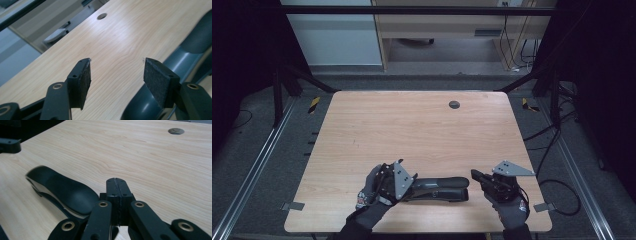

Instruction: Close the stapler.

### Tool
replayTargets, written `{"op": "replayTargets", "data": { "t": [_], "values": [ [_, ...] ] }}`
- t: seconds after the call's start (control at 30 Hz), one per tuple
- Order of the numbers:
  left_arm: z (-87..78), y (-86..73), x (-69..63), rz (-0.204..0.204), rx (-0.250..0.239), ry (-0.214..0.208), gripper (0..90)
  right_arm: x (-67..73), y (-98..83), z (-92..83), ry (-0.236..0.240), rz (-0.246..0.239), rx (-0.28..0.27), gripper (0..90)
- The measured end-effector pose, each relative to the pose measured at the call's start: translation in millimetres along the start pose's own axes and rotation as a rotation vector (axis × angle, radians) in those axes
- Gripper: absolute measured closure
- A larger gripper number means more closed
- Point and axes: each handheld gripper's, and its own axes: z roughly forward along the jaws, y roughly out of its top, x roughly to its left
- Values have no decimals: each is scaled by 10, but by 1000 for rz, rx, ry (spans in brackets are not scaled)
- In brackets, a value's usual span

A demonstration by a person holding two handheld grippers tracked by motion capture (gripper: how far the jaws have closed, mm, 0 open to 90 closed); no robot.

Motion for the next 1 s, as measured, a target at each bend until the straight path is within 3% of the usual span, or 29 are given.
{"op": "replayTargets", "data": {
  "t": [0.23,0.47,0.8,1.0],
  "values": [
    [-86,-239,292,-107,12,43,381,154,41,48,45,-30,15,900],
    [-156,-505,498,-171,24,94,376,257,40,107,63,-45,24,900],
    [-305,-871,726,-286,38,140,374,300,-48,159,58,-53,35,900],
    [-343,-991,791,-313,41,161,370,330,-76,198,63,-58,32,900]
  ]
}}
